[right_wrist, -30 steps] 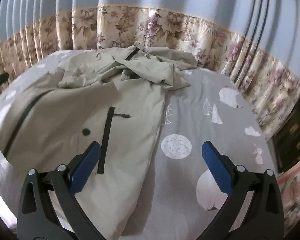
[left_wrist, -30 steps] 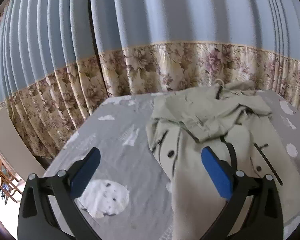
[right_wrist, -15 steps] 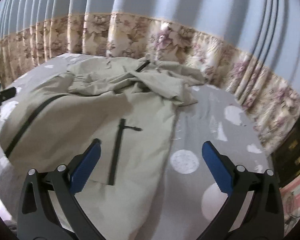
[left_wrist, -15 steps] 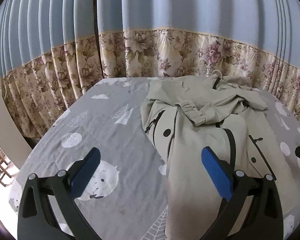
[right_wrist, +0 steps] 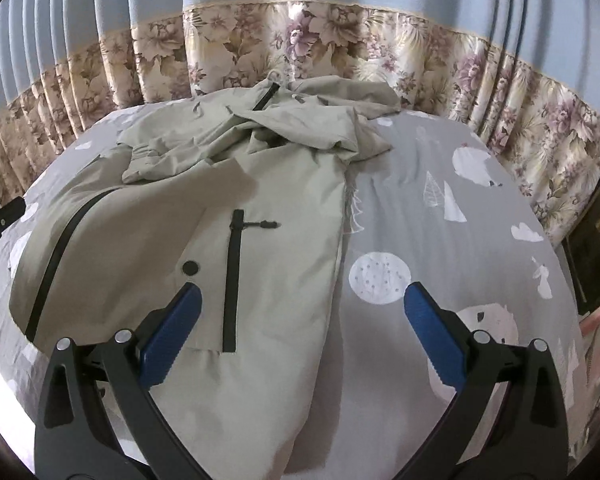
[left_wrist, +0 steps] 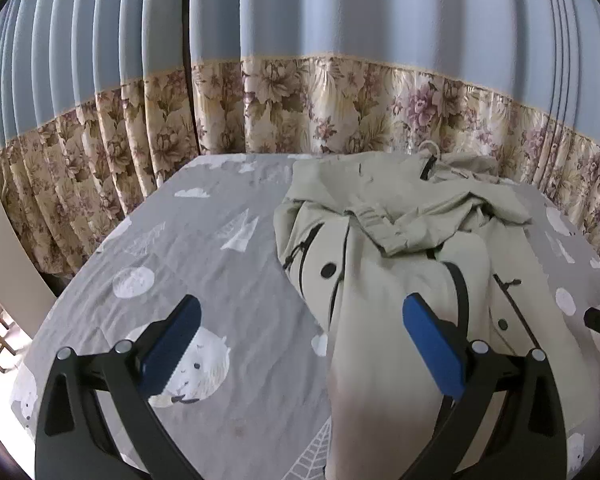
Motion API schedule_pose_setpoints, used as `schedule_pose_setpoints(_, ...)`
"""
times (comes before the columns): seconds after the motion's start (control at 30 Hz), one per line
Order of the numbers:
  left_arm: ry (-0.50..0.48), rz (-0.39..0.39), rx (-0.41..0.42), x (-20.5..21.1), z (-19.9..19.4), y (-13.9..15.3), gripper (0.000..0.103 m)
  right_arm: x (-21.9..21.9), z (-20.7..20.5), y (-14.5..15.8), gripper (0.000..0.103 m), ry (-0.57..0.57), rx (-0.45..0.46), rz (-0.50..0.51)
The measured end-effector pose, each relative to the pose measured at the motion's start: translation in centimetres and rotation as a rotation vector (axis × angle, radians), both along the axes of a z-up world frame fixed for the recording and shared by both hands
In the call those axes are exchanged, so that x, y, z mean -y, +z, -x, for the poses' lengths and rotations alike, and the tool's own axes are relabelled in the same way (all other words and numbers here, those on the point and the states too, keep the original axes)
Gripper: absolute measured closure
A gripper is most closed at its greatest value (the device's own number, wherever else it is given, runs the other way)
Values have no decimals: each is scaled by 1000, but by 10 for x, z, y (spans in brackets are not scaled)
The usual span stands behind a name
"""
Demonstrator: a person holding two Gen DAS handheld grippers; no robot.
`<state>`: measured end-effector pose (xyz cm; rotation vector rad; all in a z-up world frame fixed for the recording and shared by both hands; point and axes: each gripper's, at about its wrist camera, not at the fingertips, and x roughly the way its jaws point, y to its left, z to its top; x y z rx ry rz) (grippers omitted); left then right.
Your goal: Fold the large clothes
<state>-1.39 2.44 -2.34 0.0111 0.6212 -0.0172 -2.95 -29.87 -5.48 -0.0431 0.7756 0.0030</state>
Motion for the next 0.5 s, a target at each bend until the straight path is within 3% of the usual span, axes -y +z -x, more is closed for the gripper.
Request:
schedule_pose_setpoints(0.13,-1,-8,-24,-1,2,-8,2,2,1,-8,3,-10,-35,40)
schedule_pose_setpoints(0.33,44,-28,-40,-6,3,-13,2,10,3,-26,3,-5,-72,17)
schedule_pose_setpoints(0.5,68,-32,-34,-15,8,-13,2,12,8,-41,8,4,-111,24)
